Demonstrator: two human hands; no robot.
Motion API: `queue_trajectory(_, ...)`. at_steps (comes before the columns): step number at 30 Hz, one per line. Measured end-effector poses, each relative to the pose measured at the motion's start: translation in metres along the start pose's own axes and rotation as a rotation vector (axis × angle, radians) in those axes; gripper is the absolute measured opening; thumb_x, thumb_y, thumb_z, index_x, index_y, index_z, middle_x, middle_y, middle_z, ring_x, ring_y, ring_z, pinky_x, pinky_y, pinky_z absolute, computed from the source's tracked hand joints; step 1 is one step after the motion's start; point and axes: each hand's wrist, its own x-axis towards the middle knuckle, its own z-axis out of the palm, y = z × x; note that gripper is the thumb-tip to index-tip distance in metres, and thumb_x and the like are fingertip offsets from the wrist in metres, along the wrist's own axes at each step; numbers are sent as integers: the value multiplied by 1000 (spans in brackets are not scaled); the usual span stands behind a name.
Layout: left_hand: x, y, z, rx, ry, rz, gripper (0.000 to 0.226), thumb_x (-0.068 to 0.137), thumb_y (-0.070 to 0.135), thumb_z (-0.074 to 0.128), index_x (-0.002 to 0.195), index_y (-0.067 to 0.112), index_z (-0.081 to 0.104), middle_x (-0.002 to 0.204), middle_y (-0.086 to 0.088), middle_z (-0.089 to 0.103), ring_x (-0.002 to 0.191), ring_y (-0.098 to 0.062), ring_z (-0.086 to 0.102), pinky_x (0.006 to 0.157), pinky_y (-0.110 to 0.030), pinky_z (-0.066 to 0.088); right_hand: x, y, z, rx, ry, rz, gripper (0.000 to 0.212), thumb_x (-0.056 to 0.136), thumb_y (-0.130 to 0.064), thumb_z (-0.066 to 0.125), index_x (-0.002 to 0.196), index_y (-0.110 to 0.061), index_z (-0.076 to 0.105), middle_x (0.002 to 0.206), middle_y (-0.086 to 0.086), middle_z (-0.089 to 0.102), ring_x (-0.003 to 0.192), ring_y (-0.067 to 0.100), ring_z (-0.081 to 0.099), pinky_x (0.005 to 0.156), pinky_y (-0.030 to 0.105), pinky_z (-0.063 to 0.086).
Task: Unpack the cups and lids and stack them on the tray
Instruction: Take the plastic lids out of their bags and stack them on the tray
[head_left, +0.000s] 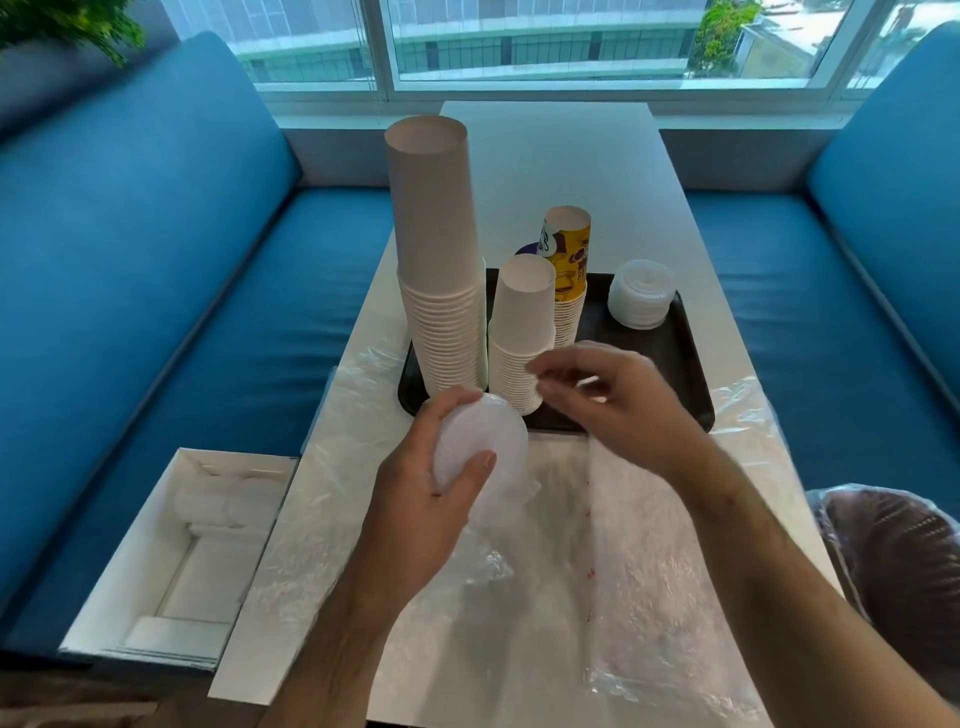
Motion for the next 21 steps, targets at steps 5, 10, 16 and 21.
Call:
queue_trajectory(5, -1, 4, -1, 10, 7, 13, 38, 80, 53, 58, 114, 61, 43, 109, 52, 42, 106, 4, 55, 95, -39, 58, -13, -27, 16, 7, -87, -126, 31, 86, -30, 78, 115, -33, 70, 107, -21, 64, 97, 2, 65, 81, 12, 55)
queue_trajectory(10, -1, 7, -2, 36, 17, -25, 42, 75, 57, 57, 113, 61, 41, 111, 47, 36, 101, 2, 53, 97, -41, 57, -15, -30, 21, 30, -51, -81, 28, 81, -28, 80, 105, -35, 68, 102, -24, 63, 96, -6, 64, 76, 5, 51)
queue_trajectory(16, -1, 5, -5, 75, -60, -26, 64, 72, 44, 82, 114, 59, 35, 109, 41, 37, 97, 2, 52, 80, -16, 55, -17, -27, 14, 133, -116, -8, 20, 83, -22, 81, 89, -33, 66, 86, -17, 69, 89, 7, 69, 84, 17, 56)
queue_trajectory(21, -3, 2, -6, 73, -57, -44, 68, 68, 37, 89, 108, 50, 35, 107, 34, 39, 97, 2, 52, 70, -9, 53, -18, -23, 6, 343, -155, -7, 14, 84, -12, 77, 95, -14, 68, 91, 2, 71, 89, 21, 71, 84, 29, 60)
